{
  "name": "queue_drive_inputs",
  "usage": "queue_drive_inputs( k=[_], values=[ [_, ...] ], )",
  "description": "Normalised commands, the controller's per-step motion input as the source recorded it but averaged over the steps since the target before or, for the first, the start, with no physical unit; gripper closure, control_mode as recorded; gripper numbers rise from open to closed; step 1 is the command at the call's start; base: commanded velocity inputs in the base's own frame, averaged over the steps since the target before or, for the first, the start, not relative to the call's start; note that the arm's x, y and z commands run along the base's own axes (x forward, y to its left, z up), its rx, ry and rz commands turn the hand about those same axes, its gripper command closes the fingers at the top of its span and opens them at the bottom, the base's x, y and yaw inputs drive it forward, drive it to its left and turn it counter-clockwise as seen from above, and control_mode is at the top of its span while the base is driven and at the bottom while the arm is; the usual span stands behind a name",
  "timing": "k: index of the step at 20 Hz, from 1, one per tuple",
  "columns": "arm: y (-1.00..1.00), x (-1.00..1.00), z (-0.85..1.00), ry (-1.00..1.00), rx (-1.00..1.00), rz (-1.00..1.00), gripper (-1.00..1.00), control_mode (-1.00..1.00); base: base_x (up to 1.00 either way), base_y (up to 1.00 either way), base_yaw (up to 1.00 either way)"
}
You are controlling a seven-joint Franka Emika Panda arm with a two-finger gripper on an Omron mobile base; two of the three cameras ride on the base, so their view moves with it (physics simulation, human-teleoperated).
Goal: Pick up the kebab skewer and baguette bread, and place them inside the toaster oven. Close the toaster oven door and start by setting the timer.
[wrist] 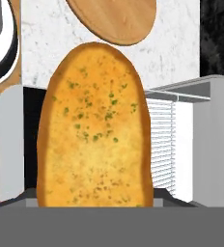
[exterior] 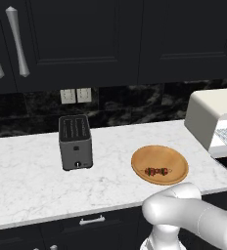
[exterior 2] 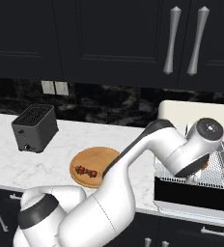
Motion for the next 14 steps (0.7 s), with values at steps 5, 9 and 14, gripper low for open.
queue_drive_inputs(
  k=[5,9,14],
  values=[
    [0.00,0.37,-0.04,0.00,-0.11,-0.10,1.00,-1.00,0.00,0.00,0.00],
    [-0.12,0.45,-0.19,0.00,-0.01,0.00,1.00,-1.00,0.00,0.00,0.00],
    [-0.23,0.38,-0.26,0.00,0.00,0.00,1.00,-1.00,0.00,0.00,0.00]
  ],
)
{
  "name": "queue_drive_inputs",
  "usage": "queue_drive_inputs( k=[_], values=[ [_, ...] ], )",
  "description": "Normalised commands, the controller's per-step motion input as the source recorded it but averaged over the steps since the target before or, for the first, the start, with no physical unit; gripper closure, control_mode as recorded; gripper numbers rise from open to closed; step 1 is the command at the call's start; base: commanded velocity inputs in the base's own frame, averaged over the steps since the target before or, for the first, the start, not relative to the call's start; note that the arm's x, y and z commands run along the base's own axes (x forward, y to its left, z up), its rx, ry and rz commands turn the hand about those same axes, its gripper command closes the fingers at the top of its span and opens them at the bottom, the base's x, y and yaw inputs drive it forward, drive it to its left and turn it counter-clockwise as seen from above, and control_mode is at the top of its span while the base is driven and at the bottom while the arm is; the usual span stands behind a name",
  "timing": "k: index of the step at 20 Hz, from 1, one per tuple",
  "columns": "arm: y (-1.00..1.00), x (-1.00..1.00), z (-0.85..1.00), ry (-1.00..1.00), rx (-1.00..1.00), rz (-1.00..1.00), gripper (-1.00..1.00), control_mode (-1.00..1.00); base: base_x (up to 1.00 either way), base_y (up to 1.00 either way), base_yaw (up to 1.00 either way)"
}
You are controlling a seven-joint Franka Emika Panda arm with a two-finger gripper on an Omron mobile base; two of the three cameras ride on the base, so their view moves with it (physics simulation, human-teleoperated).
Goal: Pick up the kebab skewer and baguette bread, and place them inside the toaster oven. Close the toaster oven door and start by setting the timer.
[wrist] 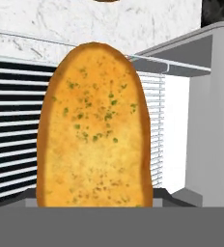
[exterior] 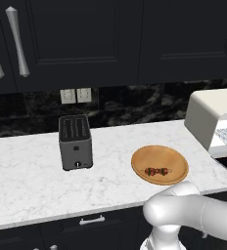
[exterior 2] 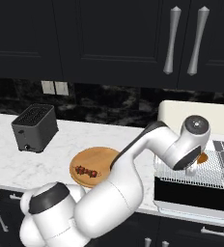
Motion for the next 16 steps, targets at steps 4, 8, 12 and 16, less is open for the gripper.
queue_drive_inputs(
  k=[4,8,12,16],
  values=[
    [-0.17,0.34,-0.14,0.00,0.00,0.00,1.00,-1.00,0.00,0.00,0.00],
    [-0.05,0.20,-0.09,0.00,0.00,0.00,1.00,-1.00,0.00,0.00,0.00],
    [0.00,0.13,-0.06,0.00,0.00,0.00,1.00,-1.00,0.00,0.00,0.00],
    [-0.01,0.14,-0.13,0.00,0.00,0.01,1.00,-1.00,0.00,0.00,0.00]
  ],
)
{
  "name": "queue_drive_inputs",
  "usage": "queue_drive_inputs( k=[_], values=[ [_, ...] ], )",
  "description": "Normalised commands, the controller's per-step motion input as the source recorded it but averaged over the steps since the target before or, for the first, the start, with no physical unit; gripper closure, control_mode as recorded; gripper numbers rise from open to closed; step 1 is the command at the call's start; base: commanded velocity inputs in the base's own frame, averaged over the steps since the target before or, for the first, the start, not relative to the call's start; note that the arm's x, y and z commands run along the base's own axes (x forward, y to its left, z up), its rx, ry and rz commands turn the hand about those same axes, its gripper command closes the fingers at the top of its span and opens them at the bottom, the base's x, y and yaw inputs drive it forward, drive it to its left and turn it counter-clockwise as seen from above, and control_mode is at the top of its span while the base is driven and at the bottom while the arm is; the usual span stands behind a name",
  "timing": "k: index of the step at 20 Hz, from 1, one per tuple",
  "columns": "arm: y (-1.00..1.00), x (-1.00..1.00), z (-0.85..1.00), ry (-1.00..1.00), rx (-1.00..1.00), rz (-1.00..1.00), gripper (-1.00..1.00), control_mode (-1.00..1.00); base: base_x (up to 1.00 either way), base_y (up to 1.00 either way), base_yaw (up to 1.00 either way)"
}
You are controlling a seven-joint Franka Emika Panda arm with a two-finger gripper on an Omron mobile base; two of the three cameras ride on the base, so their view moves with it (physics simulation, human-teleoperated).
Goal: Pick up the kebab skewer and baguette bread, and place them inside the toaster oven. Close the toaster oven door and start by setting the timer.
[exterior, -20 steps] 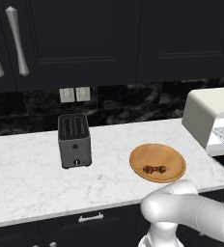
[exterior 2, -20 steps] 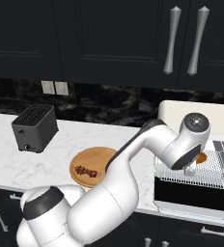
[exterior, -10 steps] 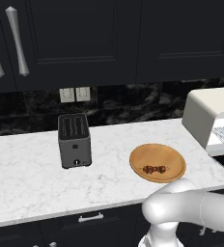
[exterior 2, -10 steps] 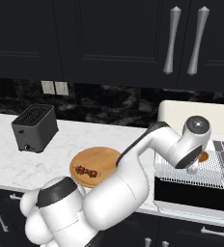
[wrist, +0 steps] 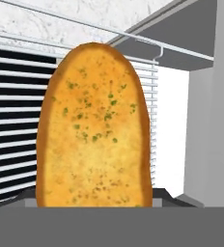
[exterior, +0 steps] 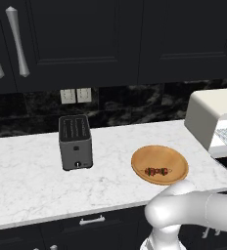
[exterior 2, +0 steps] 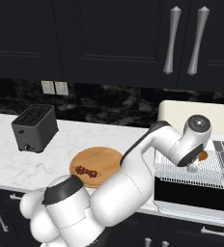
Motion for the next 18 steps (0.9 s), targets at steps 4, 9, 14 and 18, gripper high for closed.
queue_drive_inputs(
  k=[4,9,14,18],
  values=[
    [-0.10,0.13,-0.15,0.00,0.04,0.02,1.00,-1.00,0.00,0.00,0.00],
    [-0.11,0.30,-0.04,0.00,0.05,0.01,1.00,-1.00,0.00,0.00,0.00],
    [-0.13,0.34,-0.12,0.00,0.04,0.01,1.00,-1.00,0.00,0.00,0.00],
    [-0.13,0.24,-0.21,0.00,0.04,0.02,1.00,-1.00,0.00,0.00,0.00]
  ],
)
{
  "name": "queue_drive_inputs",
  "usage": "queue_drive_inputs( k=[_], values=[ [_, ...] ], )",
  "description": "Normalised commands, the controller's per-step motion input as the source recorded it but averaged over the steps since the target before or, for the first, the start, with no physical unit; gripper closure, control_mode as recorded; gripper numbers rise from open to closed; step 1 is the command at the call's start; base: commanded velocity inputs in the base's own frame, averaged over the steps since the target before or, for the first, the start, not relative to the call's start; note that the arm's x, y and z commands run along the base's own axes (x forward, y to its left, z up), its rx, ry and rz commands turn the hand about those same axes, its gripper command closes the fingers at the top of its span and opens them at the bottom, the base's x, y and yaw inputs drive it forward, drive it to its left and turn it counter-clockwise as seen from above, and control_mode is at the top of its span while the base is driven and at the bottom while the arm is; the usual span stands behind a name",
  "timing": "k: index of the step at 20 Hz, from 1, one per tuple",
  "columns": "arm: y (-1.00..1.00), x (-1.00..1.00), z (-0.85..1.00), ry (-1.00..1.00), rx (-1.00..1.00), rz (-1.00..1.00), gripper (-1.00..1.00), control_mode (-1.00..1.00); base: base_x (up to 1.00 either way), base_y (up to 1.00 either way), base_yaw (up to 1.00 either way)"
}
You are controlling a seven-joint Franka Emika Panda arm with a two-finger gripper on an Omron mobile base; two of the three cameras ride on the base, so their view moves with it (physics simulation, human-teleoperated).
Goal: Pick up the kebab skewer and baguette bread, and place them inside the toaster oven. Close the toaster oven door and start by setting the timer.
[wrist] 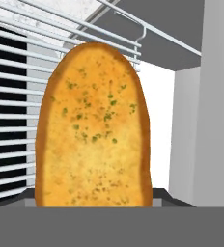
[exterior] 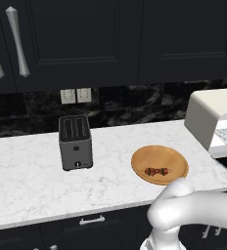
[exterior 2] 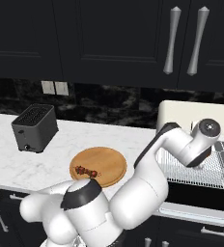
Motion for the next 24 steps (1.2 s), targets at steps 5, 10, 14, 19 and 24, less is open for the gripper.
queue_drive_inputs(
  k=[5,10,14,19,24],
  values=[
    [-0.07,0.10,-0.24,0.02,0.04,0.02,1.00,-1.00,0.00,0.00,0.00],
    [0.00,0.04,-0.30,0.04,0.02,0.00,1.00,-1.00,0.00,0.00,0.00],
    [0.00,0.14,-0.46,0.00,0.03,0.00,1.00,-1.00,0.00,0.00,0.00],
    [0.00,0.08,-0.61,-0.04,0.06,0.00,1.00,-1.00,0.00,0.00,0.00],
    [0.00,0.18,-0.49,-0.03,0.04,0.00,1.00,-1.00,0.00,0.00,0.00]
  ],
)
